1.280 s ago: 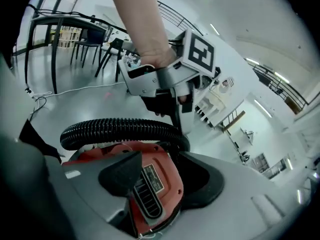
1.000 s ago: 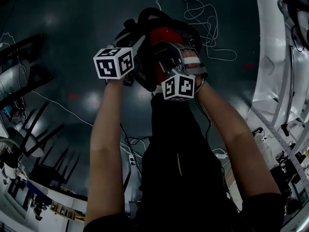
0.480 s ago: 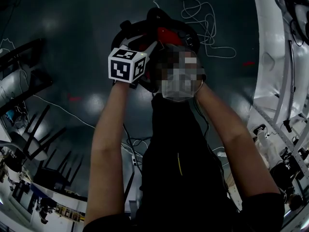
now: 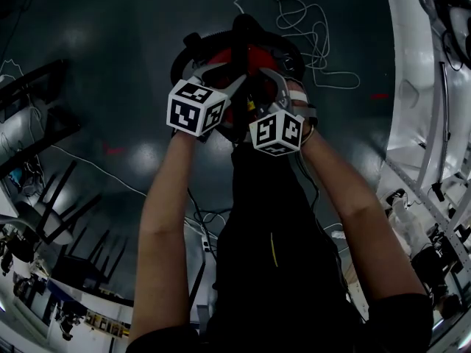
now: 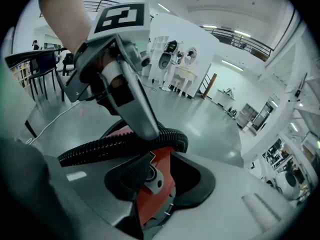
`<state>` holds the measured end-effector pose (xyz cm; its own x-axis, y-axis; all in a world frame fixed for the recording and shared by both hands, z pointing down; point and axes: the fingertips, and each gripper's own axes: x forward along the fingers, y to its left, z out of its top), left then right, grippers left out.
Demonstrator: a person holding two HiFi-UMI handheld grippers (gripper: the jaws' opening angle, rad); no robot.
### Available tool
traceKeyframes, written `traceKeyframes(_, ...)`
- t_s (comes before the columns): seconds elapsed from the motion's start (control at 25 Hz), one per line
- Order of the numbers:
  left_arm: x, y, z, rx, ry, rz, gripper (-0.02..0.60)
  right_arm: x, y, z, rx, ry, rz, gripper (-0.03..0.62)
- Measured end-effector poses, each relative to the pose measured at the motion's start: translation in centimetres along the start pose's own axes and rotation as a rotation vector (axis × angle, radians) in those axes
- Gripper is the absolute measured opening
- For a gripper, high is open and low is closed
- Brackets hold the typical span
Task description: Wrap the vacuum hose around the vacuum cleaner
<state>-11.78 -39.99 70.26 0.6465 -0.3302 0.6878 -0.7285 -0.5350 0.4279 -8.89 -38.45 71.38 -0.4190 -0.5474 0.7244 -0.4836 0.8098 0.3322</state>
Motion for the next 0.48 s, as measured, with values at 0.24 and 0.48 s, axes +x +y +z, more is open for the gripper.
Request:
traceKeyframes(0.24, 0.1, -1.5, -0.8, 0.079, 0.062, -0.083, 0.167, 0.5, -0.4, -1.0, 0.042, 0.056, -0.003, 0.086)
traceKeyframes(0.48, -0.5, -1.6, -1.6, 0.060, 0.053, -0.116, 0.164, 0.5, 2.2, -1.0, -0.067, 0.063, 0.079, 0.000)
